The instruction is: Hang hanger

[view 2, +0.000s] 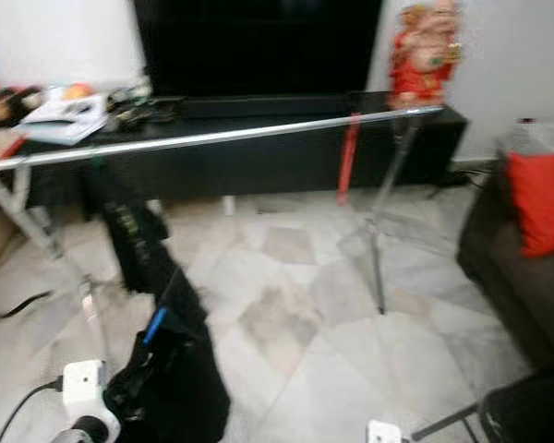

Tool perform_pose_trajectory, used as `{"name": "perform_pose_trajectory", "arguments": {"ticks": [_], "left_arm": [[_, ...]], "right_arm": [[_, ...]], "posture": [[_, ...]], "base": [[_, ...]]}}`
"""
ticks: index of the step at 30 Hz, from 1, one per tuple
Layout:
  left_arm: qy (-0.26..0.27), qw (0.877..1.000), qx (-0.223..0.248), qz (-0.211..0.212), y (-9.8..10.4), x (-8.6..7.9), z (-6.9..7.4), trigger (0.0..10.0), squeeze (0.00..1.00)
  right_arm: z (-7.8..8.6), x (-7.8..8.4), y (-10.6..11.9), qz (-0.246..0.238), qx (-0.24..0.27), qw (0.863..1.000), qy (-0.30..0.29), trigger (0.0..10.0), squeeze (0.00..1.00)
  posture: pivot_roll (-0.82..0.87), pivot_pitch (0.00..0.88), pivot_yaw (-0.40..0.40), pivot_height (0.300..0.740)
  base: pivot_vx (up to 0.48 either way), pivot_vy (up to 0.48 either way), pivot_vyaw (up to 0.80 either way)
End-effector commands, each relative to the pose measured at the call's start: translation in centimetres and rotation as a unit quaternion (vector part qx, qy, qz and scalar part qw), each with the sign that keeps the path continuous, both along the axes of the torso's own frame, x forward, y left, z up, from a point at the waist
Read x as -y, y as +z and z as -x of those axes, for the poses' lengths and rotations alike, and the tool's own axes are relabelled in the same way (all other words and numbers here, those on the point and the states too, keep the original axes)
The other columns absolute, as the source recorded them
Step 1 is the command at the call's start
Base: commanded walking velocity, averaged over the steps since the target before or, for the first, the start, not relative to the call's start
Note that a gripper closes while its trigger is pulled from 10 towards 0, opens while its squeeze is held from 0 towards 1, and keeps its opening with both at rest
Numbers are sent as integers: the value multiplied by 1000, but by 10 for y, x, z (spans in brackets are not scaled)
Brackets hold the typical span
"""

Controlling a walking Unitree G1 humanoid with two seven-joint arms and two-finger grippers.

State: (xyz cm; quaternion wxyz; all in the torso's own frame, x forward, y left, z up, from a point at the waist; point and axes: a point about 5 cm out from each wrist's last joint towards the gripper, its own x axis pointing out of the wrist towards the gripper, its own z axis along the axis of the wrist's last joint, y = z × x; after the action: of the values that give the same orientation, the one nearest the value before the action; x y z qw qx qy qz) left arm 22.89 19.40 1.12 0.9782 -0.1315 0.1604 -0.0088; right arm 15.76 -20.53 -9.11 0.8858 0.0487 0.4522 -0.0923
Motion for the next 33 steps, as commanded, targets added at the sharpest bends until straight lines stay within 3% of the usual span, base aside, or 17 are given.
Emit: {"name": "perform_pose_trajectory", "arguments": {"ticks": [1,33], "left_arm": [[-6,1000,17,-6,7,-1,-1,10000,0],[-31,999,12,8,10,19,-1,10000,0]], "right_arm": [[-8,-2,3,0,10,1000,-4,10000,0],[-1,0,0,11,-8,1000,0,10000,0]], "posture": [[-68,4,13,740],[-70,59,12,740]], "base": [[469,0,0],[385,0,0]]}}
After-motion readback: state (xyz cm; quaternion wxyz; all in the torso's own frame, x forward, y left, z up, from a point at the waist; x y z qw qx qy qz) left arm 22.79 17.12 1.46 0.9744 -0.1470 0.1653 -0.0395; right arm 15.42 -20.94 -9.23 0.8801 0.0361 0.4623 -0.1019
